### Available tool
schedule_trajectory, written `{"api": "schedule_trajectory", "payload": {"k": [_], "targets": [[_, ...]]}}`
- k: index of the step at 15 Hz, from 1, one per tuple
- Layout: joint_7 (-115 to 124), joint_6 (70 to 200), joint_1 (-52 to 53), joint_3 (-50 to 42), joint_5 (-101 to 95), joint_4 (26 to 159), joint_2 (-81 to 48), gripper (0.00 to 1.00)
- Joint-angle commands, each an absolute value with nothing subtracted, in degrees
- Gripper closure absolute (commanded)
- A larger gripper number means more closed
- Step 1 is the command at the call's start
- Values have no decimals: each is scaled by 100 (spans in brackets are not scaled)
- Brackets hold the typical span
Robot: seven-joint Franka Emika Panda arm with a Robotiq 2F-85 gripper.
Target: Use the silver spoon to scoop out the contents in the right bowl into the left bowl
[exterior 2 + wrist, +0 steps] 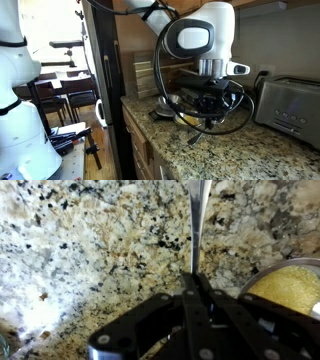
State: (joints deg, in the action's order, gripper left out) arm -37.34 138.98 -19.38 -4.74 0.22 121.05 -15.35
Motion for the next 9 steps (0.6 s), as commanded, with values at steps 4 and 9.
{"api": "schedule_trajectory", "payload": {"k": [4, 9], "targets": [[-3683, 13071, -1497, -602, -645, 12555, -745, 93], [-3602, 12690, -1188, -570, -1383, 12593, -645, 93]]}}
